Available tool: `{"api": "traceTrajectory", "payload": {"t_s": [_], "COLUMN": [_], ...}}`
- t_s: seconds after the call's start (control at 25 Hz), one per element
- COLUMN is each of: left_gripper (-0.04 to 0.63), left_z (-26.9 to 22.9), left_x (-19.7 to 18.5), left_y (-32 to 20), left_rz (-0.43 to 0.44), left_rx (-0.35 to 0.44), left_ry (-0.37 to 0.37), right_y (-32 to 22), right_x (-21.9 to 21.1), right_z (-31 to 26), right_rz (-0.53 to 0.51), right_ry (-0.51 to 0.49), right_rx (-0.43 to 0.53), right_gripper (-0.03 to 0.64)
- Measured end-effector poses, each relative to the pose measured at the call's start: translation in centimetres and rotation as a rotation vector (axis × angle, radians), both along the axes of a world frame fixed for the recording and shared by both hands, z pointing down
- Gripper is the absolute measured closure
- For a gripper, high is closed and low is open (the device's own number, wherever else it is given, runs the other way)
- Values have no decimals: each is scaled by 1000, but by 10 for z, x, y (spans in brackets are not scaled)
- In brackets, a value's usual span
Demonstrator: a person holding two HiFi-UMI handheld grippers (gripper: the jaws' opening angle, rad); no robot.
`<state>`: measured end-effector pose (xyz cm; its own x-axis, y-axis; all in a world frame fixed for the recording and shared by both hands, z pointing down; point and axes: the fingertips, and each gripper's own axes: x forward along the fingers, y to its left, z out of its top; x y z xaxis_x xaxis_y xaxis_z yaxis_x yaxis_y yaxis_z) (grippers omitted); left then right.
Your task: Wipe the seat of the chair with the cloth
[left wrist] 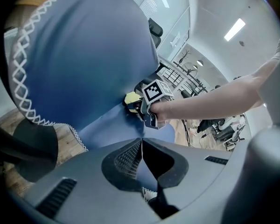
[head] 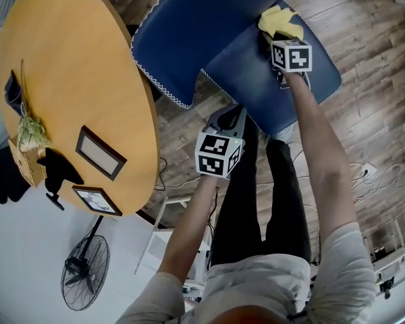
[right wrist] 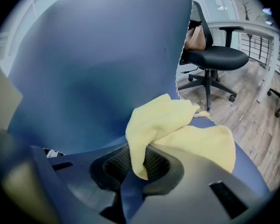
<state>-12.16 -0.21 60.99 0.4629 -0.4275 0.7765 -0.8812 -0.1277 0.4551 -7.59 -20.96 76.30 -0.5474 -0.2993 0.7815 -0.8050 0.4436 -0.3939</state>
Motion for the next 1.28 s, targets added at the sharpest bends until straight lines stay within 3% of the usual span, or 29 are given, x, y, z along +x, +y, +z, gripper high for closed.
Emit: {"api": "traceTrajectory", "payload": {"t_s": [0.6,1.28], "left_gripper": [568,568], "left_z": [1,-6], "left_x": [-19,-38], "left_y": [20,37], "left_rz": [-70,-180], "left_rx": [1,8], "left_ry": [-11,-25], "right_y": [19,58], "right_x": [-15,-48], "right_z": [-1,-2], "right_rz": [33,-35], "right_ry": [21,22], "right_rx": [14,17], "right_gripper": [543,543]}}
